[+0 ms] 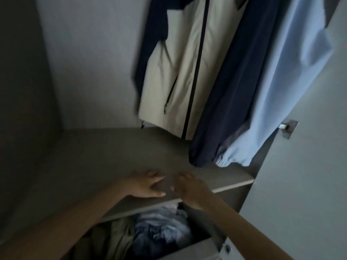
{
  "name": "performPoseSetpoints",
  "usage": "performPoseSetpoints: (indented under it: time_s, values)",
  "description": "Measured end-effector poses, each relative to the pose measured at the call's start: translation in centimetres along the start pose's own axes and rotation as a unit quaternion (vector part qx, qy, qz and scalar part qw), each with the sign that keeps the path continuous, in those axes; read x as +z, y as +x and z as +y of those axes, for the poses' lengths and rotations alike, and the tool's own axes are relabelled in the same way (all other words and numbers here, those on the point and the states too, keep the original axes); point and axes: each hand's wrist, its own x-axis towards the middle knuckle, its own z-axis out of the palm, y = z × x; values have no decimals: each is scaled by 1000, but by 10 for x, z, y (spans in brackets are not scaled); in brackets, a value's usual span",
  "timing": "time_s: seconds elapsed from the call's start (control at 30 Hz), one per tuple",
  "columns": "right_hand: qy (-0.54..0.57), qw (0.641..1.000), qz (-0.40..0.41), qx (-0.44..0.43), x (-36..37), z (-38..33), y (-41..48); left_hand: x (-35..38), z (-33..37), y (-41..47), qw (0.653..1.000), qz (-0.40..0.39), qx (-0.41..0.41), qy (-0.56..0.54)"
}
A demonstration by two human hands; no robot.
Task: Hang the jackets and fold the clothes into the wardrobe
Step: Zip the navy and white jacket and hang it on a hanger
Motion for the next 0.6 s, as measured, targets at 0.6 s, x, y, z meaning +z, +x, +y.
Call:
performPoseSetpoints:
  time_s: [0.6]
  values:
    - [-11, 995, 96, 2, 85, -3, -1, 68, 4, -5, 958, 261, 8, 122]
